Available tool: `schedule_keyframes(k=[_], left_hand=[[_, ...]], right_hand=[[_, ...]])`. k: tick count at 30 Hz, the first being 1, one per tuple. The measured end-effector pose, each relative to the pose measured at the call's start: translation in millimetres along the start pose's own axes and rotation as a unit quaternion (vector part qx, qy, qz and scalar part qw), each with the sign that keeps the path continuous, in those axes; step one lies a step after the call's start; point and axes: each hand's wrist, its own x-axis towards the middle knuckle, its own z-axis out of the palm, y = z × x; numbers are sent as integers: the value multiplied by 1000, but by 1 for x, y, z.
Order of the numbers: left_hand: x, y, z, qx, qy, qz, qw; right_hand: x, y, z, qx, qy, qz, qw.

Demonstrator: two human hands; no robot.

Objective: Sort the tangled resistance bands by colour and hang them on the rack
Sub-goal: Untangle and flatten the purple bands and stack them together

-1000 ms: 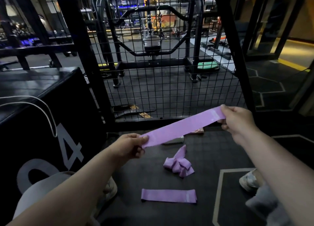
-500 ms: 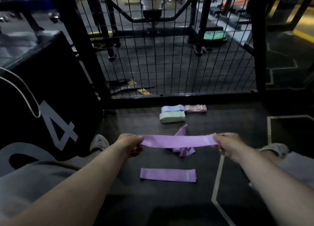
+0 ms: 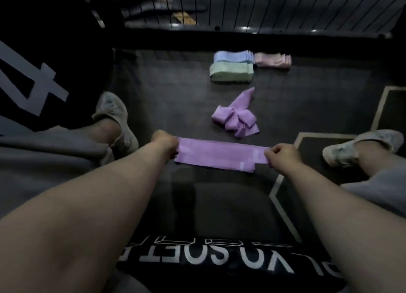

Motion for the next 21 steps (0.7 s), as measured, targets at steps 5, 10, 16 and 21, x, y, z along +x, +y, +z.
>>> schedule_keyframes(k=[5, 10, 16, 21], left_hand=[[30, -27, 17, -14, 45, -64, 997], [52, -49, 32, 3, 54, -91, 994], [65, -57, 45, 51, 52, -58, 996], [65, -55, 47, 137, 57, -27, 989]], right_hand=[[23, 12, 34, -32, -31, 16, 999], [38, 23, 61, -55, -26, 17, 998], [49, 31, 79, -63, -17, 12, 998], [51, 30, 83, -143, 4, 6, 990]])
